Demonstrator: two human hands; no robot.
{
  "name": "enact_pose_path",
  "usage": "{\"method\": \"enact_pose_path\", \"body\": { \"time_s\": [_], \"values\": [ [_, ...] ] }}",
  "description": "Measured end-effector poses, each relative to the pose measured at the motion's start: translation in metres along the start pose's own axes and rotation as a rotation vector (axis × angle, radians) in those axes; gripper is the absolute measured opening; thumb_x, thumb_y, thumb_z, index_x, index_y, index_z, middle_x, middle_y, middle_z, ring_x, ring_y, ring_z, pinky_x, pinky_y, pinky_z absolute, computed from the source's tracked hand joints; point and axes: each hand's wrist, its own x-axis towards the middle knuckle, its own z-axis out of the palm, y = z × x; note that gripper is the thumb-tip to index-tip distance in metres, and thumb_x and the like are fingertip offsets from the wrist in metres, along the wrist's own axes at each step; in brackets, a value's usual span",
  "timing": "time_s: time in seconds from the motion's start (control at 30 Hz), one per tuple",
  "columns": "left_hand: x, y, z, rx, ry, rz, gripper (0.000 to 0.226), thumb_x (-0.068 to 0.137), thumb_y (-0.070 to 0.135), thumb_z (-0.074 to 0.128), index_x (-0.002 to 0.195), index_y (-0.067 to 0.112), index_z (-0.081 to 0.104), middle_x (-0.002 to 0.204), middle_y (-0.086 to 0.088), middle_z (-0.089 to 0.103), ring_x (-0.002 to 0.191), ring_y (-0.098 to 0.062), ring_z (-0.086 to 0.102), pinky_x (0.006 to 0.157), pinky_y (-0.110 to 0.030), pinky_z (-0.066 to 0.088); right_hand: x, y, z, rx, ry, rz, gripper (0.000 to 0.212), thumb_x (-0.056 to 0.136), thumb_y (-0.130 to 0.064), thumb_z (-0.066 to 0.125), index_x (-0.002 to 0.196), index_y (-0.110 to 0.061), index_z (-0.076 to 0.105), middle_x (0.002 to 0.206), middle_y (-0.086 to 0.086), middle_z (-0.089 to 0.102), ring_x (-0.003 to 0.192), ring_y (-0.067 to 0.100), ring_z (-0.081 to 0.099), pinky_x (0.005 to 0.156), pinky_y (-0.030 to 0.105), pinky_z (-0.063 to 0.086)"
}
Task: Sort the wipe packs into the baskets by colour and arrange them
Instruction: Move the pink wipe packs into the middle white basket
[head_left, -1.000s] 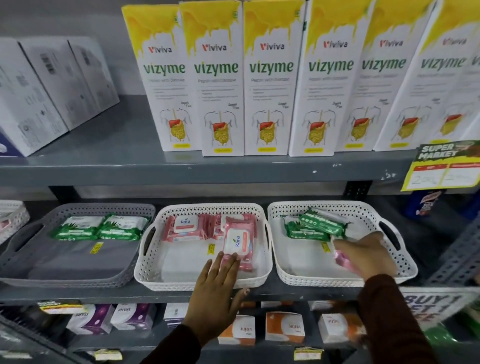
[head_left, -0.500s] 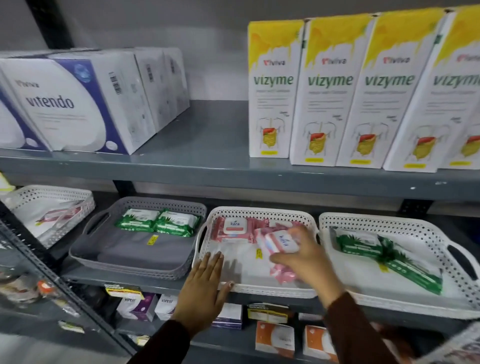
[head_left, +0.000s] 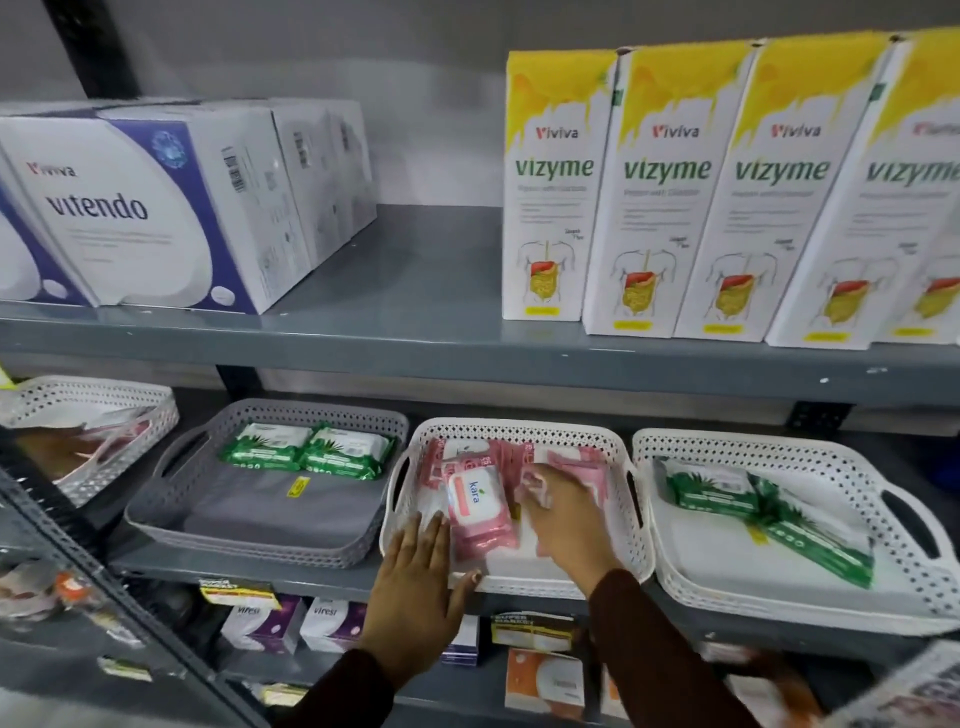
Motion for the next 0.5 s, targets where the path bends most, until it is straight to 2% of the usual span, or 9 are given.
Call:
{"method": "enact_pose_path", "body": {
  "time_s": [0.07, 0.1, 0.17, 0.27, 0.37, 0.43, 0.5],
  "values": [
    [0.003, 0.012, 0.006, -0.013, 0.001, 0.020, 0.081, 0.096, 0.064, 0.007, 0.150, 0.004, 0.021, 0.158, -0.008, 0.020, 0.146, -0.028, 0.005, 0.114, -0.030, -0.016, -0.004, 0.026, -0.035, -0.027, 0.198, 0.018, 0.023, 0.098, -0.030, 0.060, 0.120, -0.029, 0.067, 0.108, -0.010, 0.072, 0.060, -0.001, 0.060, 0.062, 0.021, 0.053],
    [0.006, 0.019, 0.011, -0.009, 0.006, 0.035, 0.083, 0.094, 0.067, 0.002, 0.152, 0.007, 0.011, 0.160, -0.006, 0.010, 0.146, -0.026, -0.005, 0.114, -0.031, -0.019, -0.005, 0.043, -0.055, -0.054, 0.281, 0.051, 0.020, 0.098, -0.029, 0.061, 0.116, -0.027, 0.069, 0.102, -0.005, 0.075, 0.061, 0.005, 0.062, 0.059, 0.023, 0.053],
    [0.012, 0.033, 0.016, -0.007, -0.010, 0.048, 0.084, 0.093, 0.068, 0.001, 0.152, 0.009, 0.005, 0.160, -0.004, 0.002, 0.146, -0.024, -0.012, 0.114, -0.032, -0.020, -0.003, 0.078, -0.093, -0.160, 0.358, 0.183, 0.020, 0.094, -0.023, 0.065, 0.113, -0.018, 0.070, 0.101, 0.011, 0.075, 0.078, 0.025, 0.068, 0.068, 0.032, 0.056],
    [0.024, 0.063, 0.019, -0.022, -0.021, 0.052, 0.082, 0.094, 0.066, 0.005, 0.152, 0.009, 0.011, 0.160, -0.006, 0.008, 0.146, -0.024, -0.005, 0.117, -0.034, -0.013, 0.002, 0.132, -0.148, -0.414, 0.259, 0.523, 0.045, 0.084, -0.018, 0.067, 0.129, -0.020, 0.060, 0.122, 0.019, 0.062, 0.111, 0.038, 0.060, 0.091, 0.047, 0.054],
    [0.031, 0.082, 0.027, -0.047, -0.026, 0.054, 0.083, 0.090, 0.070, -0.004, 0.152, 0.015, -0.005, 0.161, -0.002, -0.009, 0.145, -0.020, -0.017, 0.121, -0.039, -0.011, 0.004, 0.166, -0.188, -0.437, 0.120, 0.726, 0.076, 0.076, -0.026, 0.073, 0.145, -0.025, 0.041, 0.150, 0.016, 0.038, 0.139, 0.037, 0.034, 0.107, 0.058, 0.036],
    [0.033, 0.089, 0.028, -0.051, -0.026, 0.040, 0.084, 0.089, 0.070, -0.008, 0.152, 0.016, -0.006, 0.161, -0.002, -0.012, 0.145, -0.020, -0.016, 0.121, -0.041, -0.007, 0.001, 0.177, -0.202, -0.414, 0.010, 0.746, 0.092, 0.073, -0.039, 0.079, 0.151, -0.028, 0.031, 0.158, 0.011, 0.032, 0.145, 0.035, 0.026, 0.111, 0.058, 0.029],
    [0.033, 0.093, 0.027, -0.038, -0.042, 0.029, 0.088, 0.085, 0.072, -0.015, 0.152, 0.016, -0.006, 0.160, -0.003, -0.010, 0.146, -0.021, -0.014, 0.122, -0.043, -0.003, -0.001, 0.182, -0.208, -0.526, -0.094, 0.722, 0.090, 0.073, -0.045, 0.078, 0.149, -0.029, 0.034, 0.147, 0.009, 0.045, 0.138, 0.036, 0.035, 0.110, 0.053, 0.032]
  ]
}}
